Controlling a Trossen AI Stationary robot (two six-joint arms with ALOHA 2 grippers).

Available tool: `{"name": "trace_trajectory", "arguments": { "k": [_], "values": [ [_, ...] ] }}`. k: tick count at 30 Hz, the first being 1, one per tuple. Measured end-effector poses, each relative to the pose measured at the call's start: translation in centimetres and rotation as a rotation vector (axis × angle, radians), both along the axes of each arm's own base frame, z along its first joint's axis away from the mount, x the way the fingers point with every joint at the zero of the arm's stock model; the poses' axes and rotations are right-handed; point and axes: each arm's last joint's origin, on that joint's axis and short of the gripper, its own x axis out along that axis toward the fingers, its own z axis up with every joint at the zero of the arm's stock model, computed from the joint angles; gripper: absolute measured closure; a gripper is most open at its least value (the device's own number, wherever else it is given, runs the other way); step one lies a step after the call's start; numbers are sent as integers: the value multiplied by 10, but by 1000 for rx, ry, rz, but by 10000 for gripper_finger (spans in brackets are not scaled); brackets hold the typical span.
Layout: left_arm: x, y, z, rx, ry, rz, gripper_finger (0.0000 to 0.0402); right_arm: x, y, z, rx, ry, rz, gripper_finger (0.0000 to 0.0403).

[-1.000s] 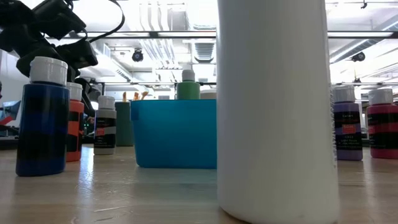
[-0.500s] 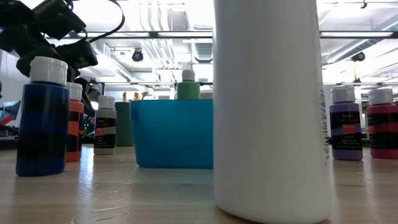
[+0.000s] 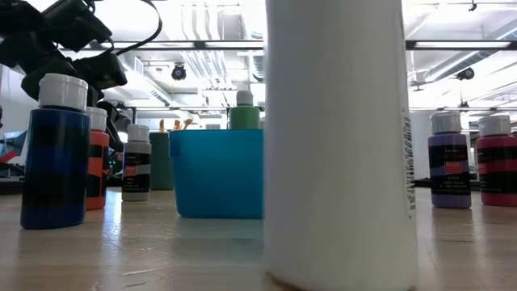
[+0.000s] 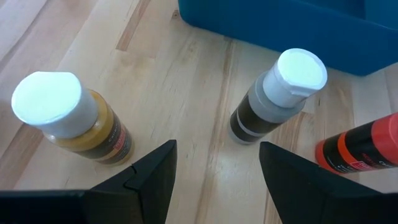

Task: Pick & Place Paint Supplies
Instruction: Put the white paint bottle into the blue bin

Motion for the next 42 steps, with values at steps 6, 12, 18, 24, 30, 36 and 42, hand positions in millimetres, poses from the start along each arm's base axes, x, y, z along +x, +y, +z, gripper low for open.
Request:
{"name": "trace_trajectory", "arguments": {
  "k": [6, 12, 18, 24, 30, 36, 42],
  "values": [
    [0, 0, 0, 0, 0, 0, 167, 1, 1, -1, 18, 6, 1, 230],
    [0, 0, 0, 0, 0, 0, 167, 0, 1, -1, 17, 12, 0, 233],
    [0, 0, 0, 0, 0, 0, 167, 0, -1, -1, 11, 20, 0, 272],
    [0, 0, 0, 0, 0, 0, 167, 0, -1, -1, 11, 24, -1, 285],
    [0, 0, 0, 0, 0, 0, 167, -1, -1, -1, 12, 28, -1, 286],
    [0, 0, 0, 0, 0, 0, 167, -2, -2, 5, -18, 29, -10, 287],
    [0, 0, 0, 0, 0, 0, 167, -5, -6, 13, -84, 37, -27, 287]
  ]
}}
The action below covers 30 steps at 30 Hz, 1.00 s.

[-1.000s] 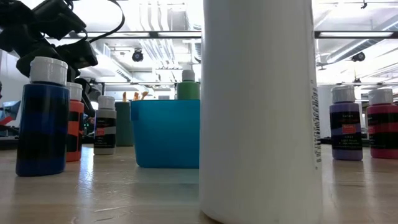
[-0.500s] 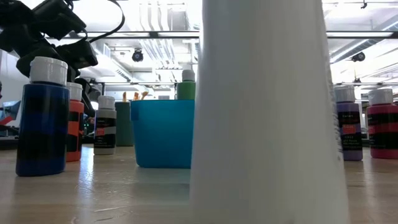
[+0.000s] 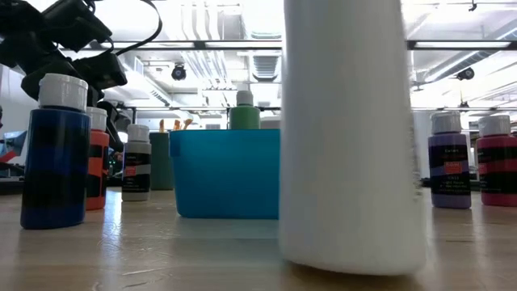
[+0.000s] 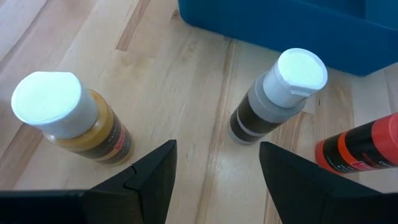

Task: Pick & Place Paint Supplies
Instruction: Put the white paint bottle into the blue bin

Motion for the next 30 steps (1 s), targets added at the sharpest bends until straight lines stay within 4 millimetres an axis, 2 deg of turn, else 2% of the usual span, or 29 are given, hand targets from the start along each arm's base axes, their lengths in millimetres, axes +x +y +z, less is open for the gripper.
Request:
{"name": "trace_trajectory", "arguments": {
  "k": [20, 30],
  "values": [
    [0, 0, 0, 0, 0, 0, 167, -1, -2, 2, -27, -4, 24, 287],
    [0, 0, 0, 0, 0, 0, 167, -3, -3, 22, -23, -38, 27, 287]
  ]
}}
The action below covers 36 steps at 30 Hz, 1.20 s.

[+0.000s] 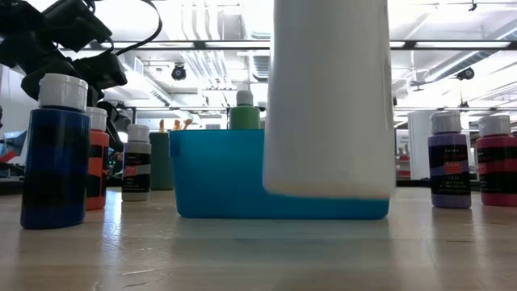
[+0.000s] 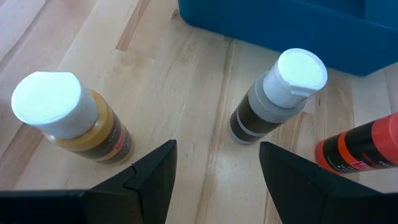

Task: Pick & Place Paint Supplies
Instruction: Put the white paint bottle into the blue bin

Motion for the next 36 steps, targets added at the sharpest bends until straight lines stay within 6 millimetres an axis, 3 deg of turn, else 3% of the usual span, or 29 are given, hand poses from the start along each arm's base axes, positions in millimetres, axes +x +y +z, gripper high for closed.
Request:
{"name": "trace_trajectory", "arguments": {
  "k": [8, 16, 36],
  "values": [
    [0, 0, 0, 0, 0, 0, 167, -2, -12, 35, -9, -72, 24, 287],
    [0, 0, 0, 0, 0, 0, 167, -5, -41, 56, -34, -111, 23, 287],
    [0, 0, 0, 0, 0, 0, 167, 10, -133, 55, -228, -40, 80, 288]
  ]
}}
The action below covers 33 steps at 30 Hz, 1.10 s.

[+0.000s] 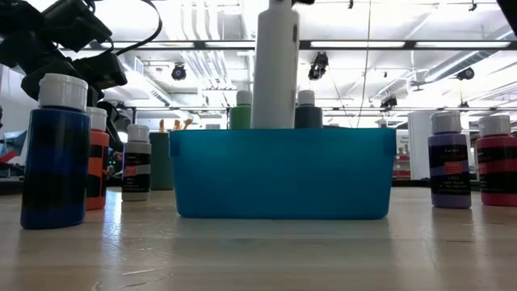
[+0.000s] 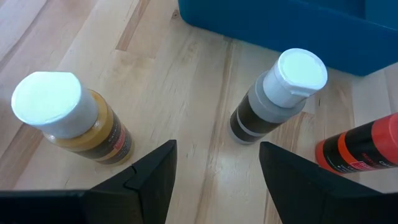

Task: Pick & Place Paint Supplies
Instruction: Put the white paint bottle into the blue bin

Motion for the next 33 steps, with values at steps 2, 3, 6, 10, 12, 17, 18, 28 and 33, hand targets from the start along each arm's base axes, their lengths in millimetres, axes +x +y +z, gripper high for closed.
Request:
{"name": "trace_trajectory", "arguments": {
  "k": [2, 3, 6, 10, 12, 17, 18, 28, 33],
  "values": [
    [0, 0, 0, 0, 0, 0, 167, 2, -8, -3, -9, 13, 2, 288],
    [0, 0, 0, 0, 0, 0, 167, 3, -12, -5, -12, 22, 3, 288],
    [0, 0, 0, 0, 0, 0, 167, 5, -21, -14, -24, 53, 15, 288],
    [0, 0, 0, 0, 0, 0, 167, 8, -29, -24, -40, 88, 44, 288],
    [0, 0, 0, 0, 0, 0, 167, 10, -34, -29, -39, 90, 57, 288],
    [0, 0, 0, 0, 0, 0, 167, 16, -47, -38, -21, 90, 82, 288],
    [0, 0, 0, 0, 0, 0, 167, 16, -49, -39, -20, 92, 87, 288],
    [0, 0, 0, 0, 0, 0, 167, 23, -66, -48, 22, 57, 143, 288],
    [0, 0, 0, 0, 0, 0, 167, 22, -78, -55, 57, 64, 133, 288]
  ]
}}
